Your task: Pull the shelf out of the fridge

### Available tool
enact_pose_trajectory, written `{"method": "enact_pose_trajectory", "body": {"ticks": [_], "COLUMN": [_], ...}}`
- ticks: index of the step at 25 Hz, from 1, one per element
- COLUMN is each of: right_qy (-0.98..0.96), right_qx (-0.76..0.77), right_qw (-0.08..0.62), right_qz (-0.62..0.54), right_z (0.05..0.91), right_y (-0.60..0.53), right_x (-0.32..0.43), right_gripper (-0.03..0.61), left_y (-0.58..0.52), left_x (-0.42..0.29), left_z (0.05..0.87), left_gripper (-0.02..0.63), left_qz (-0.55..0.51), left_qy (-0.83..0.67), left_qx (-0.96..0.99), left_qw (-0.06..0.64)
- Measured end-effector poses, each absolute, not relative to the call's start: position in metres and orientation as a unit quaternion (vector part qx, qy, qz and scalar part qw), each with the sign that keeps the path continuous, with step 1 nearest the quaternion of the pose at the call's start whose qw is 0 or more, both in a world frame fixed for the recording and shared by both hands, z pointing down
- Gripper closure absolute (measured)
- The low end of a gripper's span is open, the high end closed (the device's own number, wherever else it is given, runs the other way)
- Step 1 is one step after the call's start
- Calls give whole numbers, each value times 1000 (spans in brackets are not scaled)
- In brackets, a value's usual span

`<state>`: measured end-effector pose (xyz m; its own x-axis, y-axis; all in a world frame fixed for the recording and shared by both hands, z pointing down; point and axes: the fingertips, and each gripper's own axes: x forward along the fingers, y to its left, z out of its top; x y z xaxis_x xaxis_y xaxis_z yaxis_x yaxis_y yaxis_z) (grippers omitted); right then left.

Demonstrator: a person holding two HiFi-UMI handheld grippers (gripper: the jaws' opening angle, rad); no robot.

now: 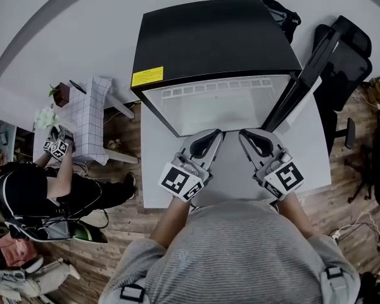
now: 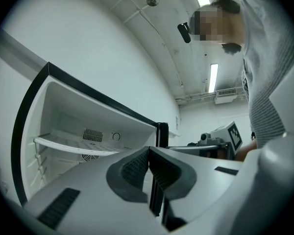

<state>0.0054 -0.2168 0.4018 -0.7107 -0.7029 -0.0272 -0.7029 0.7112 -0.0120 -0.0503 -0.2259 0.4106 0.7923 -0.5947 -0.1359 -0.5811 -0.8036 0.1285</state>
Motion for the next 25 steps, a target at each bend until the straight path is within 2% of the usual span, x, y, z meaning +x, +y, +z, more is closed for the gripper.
{"method": "enact_pose_trajectory", "body": {"ticks": [11,17,25], "right_qy": [939,942,918], "right_qx": [-343,-326,-337], "right_qw": [-5,-49,-143], "right_qz": [17,66,150], "right_z": [401,403,405], "right_y": [-211,-214,-235], "right_x": [14,4,-6], "right_gripper": [565,565,565], "left_y": [-212,-211,-214], "left_x": [-44,-45,-53], "left_z": [409,410,414], "left_gripper": [603,603,603], "left_qz": [-82,-85,-75], "left_qy": [-361,-370,-369], "left_qx": [928,924,925], "left_qw": [42,42,47]}}
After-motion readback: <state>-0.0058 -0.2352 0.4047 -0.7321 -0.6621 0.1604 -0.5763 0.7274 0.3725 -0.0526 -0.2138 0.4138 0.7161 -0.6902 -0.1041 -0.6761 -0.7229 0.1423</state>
